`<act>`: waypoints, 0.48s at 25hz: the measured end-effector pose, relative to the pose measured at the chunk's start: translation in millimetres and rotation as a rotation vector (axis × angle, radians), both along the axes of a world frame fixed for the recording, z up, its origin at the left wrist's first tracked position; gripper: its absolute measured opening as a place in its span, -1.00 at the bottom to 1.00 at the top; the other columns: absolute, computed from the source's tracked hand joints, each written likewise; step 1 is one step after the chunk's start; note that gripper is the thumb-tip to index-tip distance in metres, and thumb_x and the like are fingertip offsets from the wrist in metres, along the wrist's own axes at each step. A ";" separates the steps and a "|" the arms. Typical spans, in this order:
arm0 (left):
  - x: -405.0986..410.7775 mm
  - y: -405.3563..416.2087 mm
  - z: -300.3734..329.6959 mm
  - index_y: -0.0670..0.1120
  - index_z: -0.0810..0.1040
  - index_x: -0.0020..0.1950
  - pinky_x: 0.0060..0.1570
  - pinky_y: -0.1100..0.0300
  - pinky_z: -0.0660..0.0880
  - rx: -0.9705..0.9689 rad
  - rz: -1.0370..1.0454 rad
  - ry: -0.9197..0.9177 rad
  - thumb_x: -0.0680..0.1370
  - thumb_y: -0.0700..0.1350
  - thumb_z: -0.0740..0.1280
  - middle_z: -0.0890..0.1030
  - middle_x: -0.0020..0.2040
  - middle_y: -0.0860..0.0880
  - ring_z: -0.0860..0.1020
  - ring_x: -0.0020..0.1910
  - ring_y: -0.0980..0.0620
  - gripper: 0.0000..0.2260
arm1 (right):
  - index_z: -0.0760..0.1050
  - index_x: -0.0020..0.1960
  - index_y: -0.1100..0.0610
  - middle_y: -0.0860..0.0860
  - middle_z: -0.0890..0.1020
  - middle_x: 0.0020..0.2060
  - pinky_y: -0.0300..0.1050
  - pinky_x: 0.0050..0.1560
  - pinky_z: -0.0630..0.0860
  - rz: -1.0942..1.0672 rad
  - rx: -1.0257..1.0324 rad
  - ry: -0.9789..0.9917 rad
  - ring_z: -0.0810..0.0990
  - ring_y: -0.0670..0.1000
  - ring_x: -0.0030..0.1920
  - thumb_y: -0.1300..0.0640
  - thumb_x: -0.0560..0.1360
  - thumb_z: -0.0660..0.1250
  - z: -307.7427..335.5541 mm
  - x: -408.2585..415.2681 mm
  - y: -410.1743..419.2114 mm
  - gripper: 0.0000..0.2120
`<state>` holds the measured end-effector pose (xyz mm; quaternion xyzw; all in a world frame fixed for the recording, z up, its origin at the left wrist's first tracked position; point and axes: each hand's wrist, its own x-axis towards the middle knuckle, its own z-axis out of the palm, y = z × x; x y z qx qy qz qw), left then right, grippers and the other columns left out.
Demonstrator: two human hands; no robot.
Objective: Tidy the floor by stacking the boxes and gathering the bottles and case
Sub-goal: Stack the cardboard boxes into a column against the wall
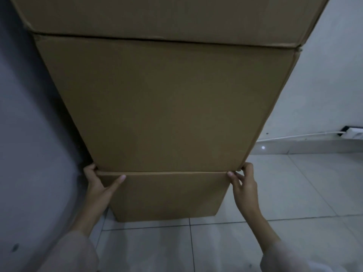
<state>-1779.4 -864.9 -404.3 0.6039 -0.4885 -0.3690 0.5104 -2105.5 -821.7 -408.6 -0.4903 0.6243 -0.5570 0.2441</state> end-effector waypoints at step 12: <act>-6.7 6.3 2.7 -0.05 0.13 0.11 0.20 0.10 0.36 -0.106 0.114 0.011 0.43 -0.30 0.40 0.34 0.35 -0.29 0.42 0.16 -0.01 -0.52 | 0.36 0.12 -0.04 -0.30 0.51 -0.06 -0.11 0.06 0.53 -0.023 -0.005 -0.057 0.53 -0.02 0.09 0.24 0.56 0.19 -0.1 6.2 3.3 -0.78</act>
